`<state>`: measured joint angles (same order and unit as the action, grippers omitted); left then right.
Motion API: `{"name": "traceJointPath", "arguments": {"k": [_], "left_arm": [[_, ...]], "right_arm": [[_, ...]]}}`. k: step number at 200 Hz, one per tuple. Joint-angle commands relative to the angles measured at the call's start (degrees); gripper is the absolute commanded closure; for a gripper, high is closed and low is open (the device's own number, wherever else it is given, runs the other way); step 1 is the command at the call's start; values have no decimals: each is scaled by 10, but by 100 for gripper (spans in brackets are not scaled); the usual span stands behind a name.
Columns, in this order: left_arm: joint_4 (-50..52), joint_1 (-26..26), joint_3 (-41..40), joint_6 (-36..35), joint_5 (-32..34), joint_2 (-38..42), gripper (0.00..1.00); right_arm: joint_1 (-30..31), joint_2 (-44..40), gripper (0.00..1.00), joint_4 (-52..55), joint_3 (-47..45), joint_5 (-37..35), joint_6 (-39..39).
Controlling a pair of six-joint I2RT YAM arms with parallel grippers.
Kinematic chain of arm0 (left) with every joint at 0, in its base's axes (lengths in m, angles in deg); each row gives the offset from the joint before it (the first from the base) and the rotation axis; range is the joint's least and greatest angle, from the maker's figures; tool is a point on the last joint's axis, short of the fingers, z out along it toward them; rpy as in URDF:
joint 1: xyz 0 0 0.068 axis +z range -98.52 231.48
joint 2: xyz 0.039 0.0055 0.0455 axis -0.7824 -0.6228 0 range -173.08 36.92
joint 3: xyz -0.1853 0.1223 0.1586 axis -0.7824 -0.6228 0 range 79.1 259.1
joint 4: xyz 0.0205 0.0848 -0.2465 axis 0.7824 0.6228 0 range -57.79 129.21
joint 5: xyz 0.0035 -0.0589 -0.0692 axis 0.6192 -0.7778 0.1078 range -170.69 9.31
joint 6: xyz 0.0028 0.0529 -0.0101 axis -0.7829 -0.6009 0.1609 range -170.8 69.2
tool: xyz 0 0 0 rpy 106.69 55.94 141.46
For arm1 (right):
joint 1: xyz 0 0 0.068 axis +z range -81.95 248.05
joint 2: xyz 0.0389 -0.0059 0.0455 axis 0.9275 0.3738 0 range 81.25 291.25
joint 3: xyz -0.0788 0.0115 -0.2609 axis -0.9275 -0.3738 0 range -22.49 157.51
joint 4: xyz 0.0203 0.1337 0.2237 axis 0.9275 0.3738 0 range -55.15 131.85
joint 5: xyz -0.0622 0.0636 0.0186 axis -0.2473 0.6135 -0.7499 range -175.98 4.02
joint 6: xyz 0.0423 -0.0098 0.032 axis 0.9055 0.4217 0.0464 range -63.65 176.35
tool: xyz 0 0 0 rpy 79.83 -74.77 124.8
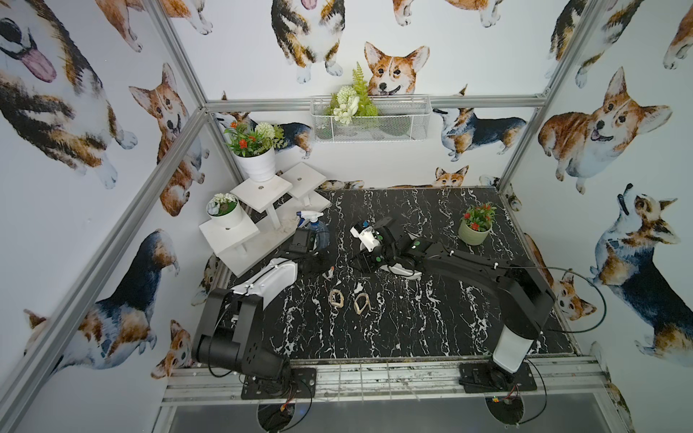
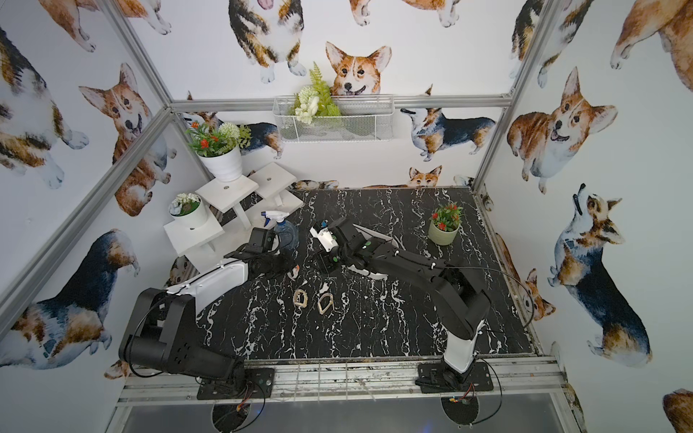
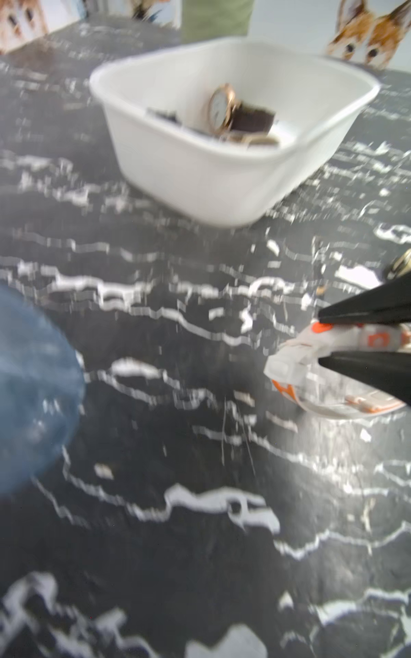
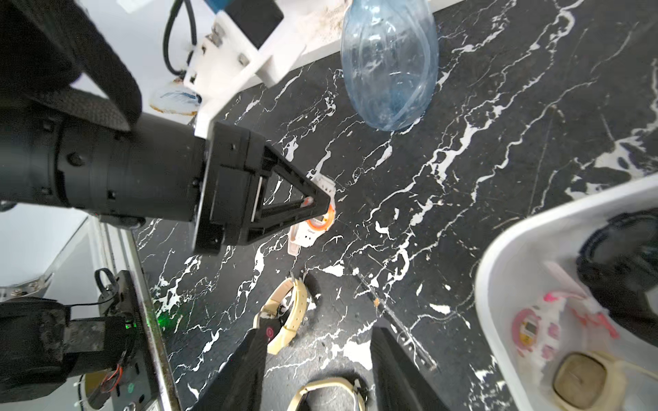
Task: Put the watch into the storage box
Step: Pick up the watch at the center of the board, then place the watch in the storage box.
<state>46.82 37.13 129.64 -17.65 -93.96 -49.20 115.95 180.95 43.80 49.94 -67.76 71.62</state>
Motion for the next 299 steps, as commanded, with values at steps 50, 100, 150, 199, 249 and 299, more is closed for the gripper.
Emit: {"name": "traceJointPath", "arguments": {"k": [50,100,150,199,249,299], "left_arm": [[29,-133,194,-10,20,-112,86],[54,-204,309,-8,27,-217,85],[68,-248,367,-6,31,-284,84],[86,-258,392,-14,51,-315,79],[100,-258,412,-22,58,-330,70],[114,-256,420,-38,75,-318,64]], "right_arm": [[-97,-120,47,-24,-123,-24,49],[-163,-197,46,-20,-205,-41,71],[-191,-228,46,-12,-251,-45,64],[-192,-228,46,-12,-258,-42,57],[-192,-226,46,-10,-253,-36,54],[-189,-237,46,4,-254,-41,44]]}}
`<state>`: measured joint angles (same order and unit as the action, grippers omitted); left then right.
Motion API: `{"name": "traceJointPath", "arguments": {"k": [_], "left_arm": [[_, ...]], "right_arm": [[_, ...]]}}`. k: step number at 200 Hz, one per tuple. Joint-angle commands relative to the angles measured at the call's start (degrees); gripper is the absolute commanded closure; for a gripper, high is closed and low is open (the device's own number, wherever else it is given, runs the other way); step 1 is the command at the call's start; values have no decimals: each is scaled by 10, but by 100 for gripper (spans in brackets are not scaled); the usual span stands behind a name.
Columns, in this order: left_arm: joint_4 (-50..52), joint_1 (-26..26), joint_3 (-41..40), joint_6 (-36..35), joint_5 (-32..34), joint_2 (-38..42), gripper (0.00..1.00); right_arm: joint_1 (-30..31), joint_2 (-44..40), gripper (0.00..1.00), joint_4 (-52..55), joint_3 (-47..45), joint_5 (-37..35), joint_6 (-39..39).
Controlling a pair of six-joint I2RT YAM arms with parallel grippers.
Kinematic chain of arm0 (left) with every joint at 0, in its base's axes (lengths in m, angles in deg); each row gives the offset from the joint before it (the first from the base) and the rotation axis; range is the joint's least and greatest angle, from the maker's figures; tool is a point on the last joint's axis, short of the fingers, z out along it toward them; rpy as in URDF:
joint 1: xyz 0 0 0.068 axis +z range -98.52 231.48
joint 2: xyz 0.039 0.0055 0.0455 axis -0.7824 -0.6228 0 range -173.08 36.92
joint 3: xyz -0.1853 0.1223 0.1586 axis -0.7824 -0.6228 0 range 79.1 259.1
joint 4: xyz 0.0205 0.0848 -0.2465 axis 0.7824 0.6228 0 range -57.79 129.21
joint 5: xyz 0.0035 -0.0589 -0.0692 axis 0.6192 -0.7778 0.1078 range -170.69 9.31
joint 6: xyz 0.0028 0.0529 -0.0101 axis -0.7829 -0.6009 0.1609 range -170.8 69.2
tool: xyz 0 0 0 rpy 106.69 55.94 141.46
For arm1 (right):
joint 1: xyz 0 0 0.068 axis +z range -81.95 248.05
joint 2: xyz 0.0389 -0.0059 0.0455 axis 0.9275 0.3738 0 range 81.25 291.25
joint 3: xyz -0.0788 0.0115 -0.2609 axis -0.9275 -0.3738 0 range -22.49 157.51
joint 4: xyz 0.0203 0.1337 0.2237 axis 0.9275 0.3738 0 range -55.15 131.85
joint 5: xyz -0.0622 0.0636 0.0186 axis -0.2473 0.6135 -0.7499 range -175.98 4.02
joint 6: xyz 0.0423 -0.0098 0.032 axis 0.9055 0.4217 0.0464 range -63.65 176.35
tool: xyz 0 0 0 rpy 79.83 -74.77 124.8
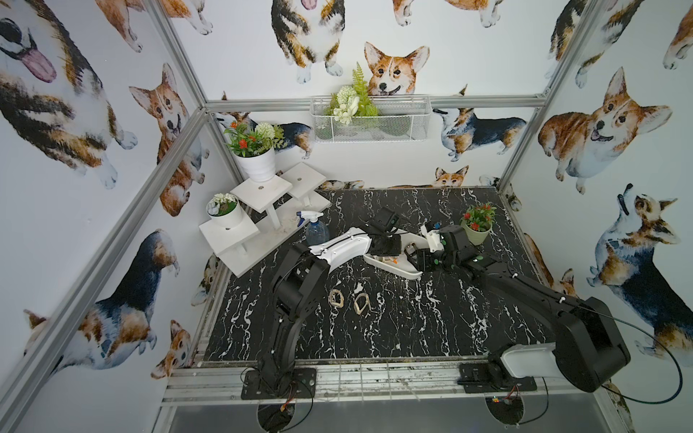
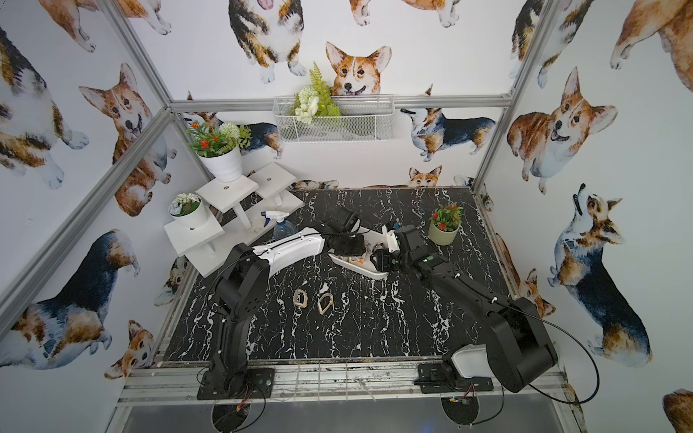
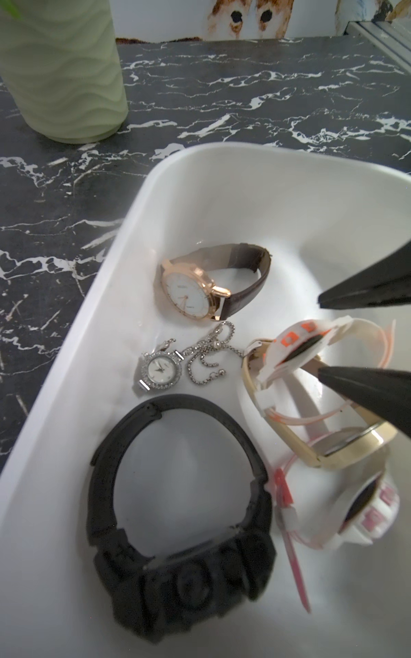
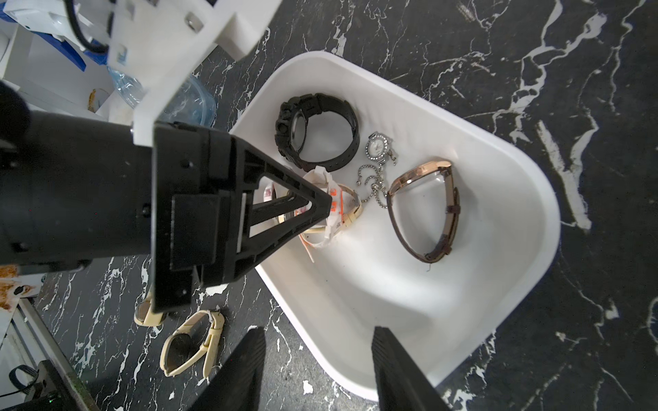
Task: Put the watch into the storage box
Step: Place the watch in the storage box.
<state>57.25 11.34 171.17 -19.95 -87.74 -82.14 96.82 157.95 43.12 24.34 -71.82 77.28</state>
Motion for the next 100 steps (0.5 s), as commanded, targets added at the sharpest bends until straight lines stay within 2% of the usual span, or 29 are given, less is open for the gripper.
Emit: {"name": "traceJointPath", "arguments": {"k": [1,29,62,100], "left_arm": [[9,2,5,-15,12,12,64],[17,6,4,-25,18,39,61],[49,22,-23,-35,32,97,58],[87,54,-154,-29,59,216,54]], "right_arm": [[2,-7,46,11,2,0,-13],[20,-17,46,14,7,-9,-28],[80,0,46,19,32,-15,-64],[139,42,46,6,54,-7,-82]]}}
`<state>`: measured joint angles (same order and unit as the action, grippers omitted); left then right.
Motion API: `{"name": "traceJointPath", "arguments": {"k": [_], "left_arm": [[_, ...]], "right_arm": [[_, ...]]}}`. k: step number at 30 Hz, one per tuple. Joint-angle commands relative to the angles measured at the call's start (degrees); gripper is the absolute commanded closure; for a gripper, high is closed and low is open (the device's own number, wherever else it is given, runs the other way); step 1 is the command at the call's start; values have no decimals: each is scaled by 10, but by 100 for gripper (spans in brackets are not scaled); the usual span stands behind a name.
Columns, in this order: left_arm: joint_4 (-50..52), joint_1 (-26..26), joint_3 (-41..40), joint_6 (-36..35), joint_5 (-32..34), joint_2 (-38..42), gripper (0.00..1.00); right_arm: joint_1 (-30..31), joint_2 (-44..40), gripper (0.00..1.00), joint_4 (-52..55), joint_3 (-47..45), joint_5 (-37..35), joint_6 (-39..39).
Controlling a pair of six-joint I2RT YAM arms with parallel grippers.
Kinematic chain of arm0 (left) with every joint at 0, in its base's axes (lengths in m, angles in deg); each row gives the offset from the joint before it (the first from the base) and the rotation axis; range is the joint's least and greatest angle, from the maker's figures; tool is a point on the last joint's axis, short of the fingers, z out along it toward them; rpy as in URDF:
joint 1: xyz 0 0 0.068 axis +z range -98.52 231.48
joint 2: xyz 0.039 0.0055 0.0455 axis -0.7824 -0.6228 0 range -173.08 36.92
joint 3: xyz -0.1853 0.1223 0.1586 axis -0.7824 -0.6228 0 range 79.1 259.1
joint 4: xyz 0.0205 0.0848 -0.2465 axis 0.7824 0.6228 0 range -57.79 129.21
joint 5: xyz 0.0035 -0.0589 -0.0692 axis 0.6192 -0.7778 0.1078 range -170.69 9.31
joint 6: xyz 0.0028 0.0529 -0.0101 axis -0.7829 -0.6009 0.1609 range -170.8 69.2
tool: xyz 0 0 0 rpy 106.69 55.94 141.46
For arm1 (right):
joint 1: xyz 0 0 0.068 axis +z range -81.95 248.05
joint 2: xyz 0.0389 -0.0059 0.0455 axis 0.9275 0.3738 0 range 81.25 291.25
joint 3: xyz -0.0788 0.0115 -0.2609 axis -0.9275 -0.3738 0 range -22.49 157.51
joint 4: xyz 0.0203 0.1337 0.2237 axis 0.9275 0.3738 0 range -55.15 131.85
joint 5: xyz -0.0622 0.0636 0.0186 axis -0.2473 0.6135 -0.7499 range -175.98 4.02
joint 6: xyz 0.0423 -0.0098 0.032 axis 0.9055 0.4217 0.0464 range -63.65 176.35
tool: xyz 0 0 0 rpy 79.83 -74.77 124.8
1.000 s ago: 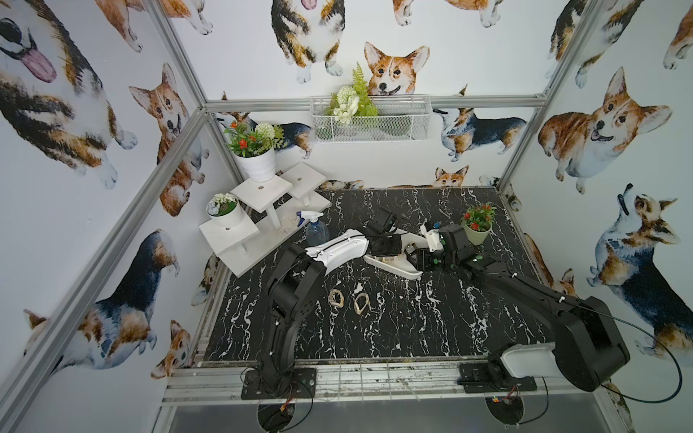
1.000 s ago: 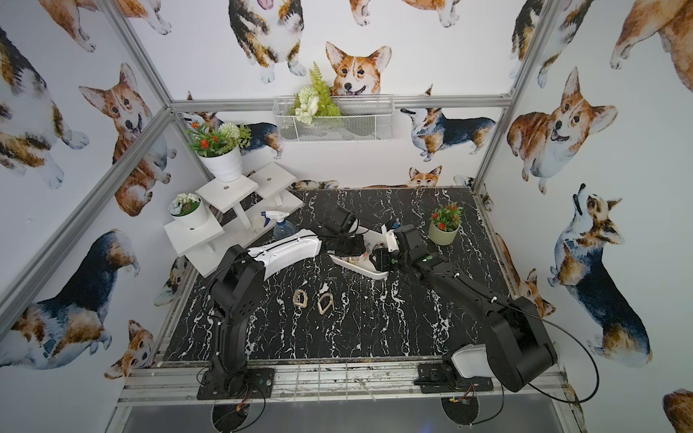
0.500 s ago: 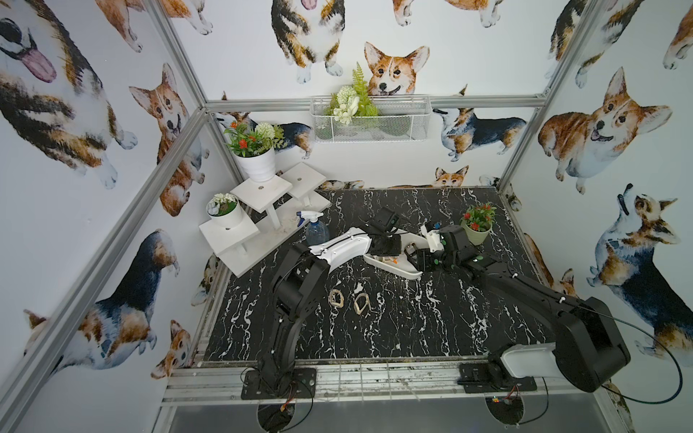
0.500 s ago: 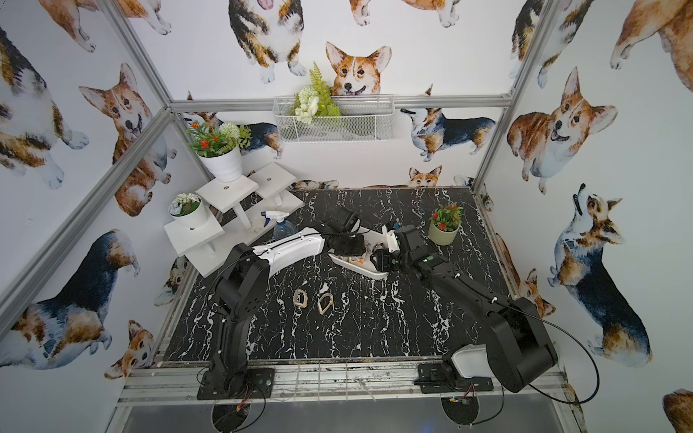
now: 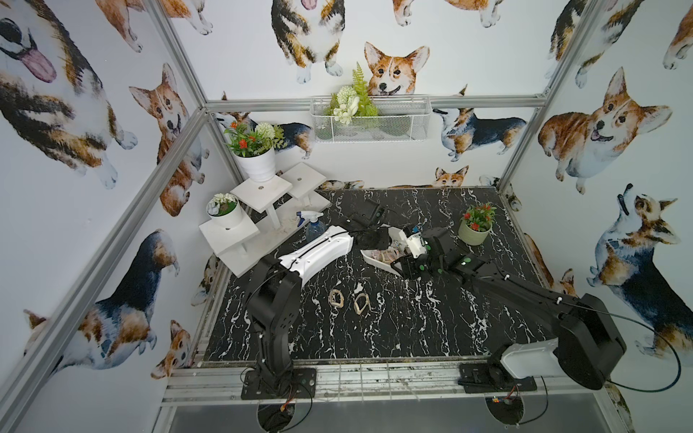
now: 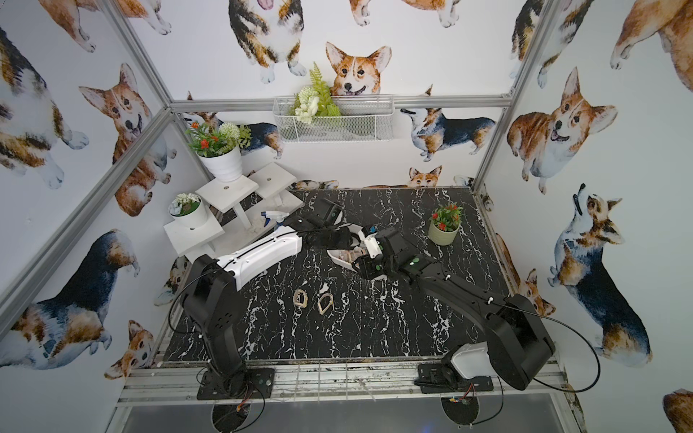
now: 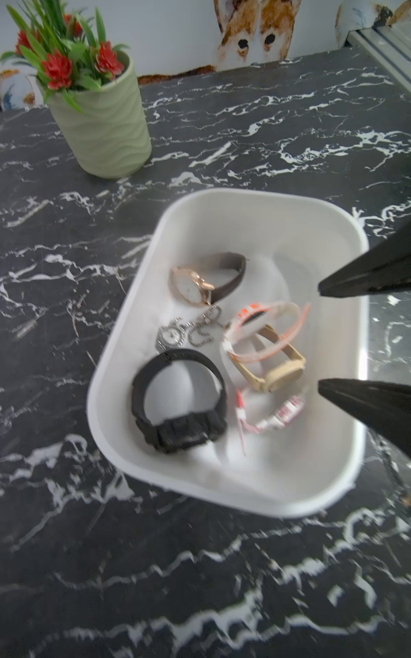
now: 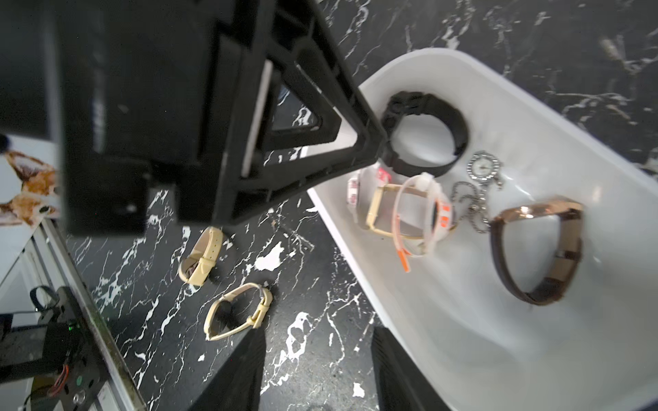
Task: Put the watch into the storage box
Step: Place the watch in the storage box, then pick up the watch at the center of the board.
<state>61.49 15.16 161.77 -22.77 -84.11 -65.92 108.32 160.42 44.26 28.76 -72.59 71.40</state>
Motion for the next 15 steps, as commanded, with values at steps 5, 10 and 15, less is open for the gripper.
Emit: {"name": "traceJointPath", "arguments": {"k": [5,10,15], "left_arm": [[59,32,-165,17,21,153,50],[85,31,-267,48,23,253,47],[71,32,-332,76,14,303,46]], "right_arm": [[49,51,46,-17,25,2,-21],[76,86,46,-18,50,4,-22],[98,129,46,-22,72,8,-15]]}}
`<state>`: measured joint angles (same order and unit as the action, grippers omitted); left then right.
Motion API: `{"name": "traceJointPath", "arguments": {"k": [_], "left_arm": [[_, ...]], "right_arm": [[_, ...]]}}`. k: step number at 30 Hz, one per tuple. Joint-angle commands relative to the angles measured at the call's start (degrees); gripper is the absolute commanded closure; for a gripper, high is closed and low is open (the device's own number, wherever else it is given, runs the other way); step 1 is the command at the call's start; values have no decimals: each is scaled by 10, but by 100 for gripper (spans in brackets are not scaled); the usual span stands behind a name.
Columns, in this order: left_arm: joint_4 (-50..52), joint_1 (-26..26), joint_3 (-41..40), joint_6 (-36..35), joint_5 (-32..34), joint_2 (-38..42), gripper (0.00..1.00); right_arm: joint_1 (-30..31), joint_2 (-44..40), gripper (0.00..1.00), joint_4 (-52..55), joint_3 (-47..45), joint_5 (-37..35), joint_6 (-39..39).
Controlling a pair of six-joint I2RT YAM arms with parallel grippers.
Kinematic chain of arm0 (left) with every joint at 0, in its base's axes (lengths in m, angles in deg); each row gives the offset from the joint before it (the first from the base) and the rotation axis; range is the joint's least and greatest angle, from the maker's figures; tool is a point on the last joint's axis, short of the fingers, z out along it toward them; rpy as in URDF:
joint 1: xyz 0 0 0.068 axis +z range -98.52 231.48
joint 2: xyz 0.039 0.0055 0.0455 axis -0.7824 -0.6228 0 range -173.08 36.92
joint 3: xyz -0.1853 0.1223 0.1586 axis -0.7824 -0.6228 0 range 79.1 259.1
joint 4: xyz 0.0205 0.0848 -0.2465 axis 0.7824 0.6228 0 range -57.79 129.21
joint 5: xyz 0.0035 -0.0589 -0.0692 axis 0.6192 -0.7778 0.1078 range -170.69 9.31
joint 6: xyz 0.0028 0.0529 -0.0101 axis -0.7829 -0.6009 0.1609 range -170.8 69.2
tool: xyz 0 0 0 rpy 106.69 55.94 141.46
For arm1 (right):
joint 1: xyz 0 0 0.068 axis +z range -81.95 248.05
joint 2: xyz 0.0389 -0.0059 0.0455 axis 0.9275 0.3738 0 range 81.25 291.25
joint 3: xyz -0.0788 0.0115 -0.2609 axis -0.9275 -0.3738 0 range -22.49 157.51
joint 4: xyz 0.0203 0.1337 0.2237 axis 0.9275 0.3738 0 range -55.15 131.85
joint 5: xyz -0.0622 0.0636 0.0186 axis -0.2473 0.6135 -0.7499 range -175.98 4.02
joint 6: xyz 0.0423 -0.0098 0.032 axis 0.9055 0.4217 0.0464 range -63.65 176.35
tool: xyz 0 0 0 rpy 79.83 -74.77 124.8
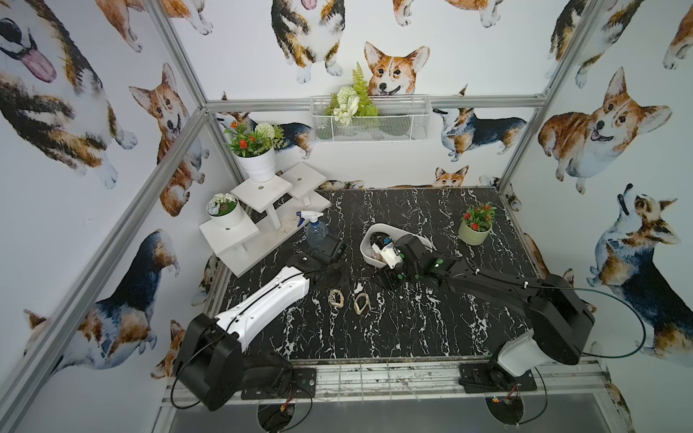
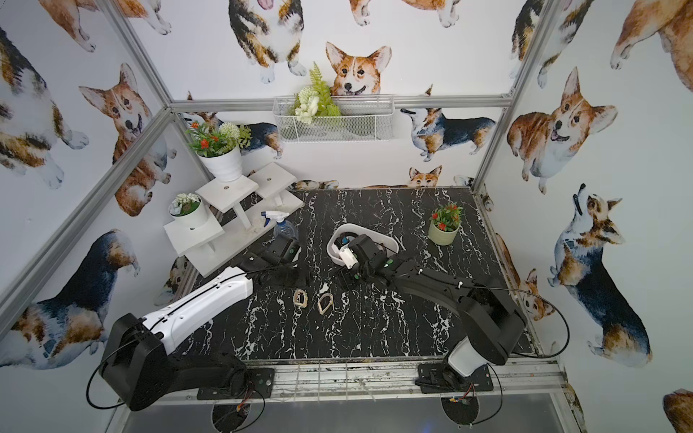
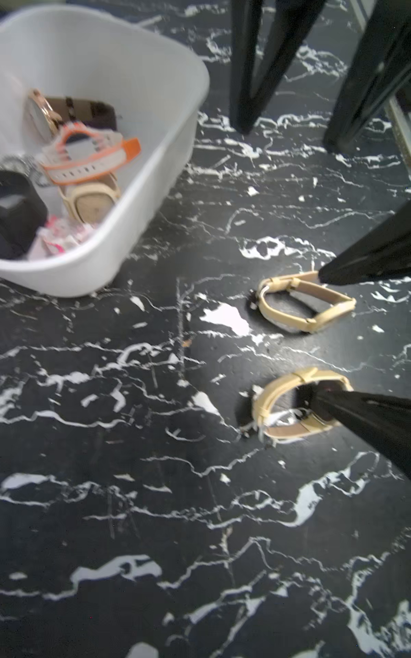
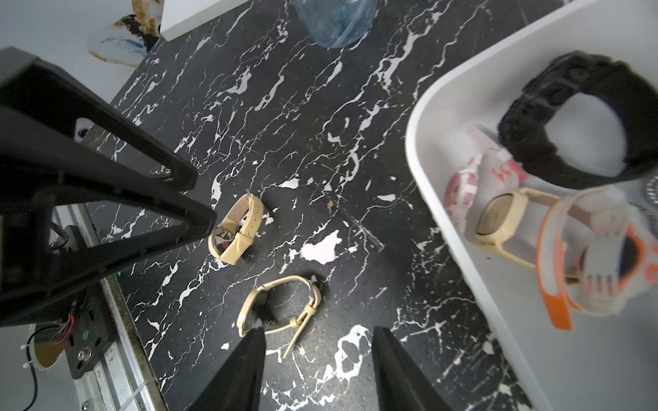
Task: Put the watch into the storage box
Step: Pick up the watch at the center of the board.
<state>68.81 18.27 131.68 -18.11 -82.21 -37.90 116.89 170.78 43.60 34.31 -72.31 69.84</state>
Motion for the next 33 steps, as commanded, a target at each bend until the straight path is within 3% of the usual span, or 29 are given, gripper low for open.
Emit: {"name": "traceJointPath", "arguments": {"k": [1,9,33], "left_arm": [[-9,1,-53,33,-6,26,46],[-84,10,-107,44,-36,-13,51],[-129,10,-99,30,-39,-96,54]], "right_arm": [[16,32,46,-15,21,3,4],[36,57,46,8,46,-20,3],[38,65,46,18,51,-23,-2]]}}
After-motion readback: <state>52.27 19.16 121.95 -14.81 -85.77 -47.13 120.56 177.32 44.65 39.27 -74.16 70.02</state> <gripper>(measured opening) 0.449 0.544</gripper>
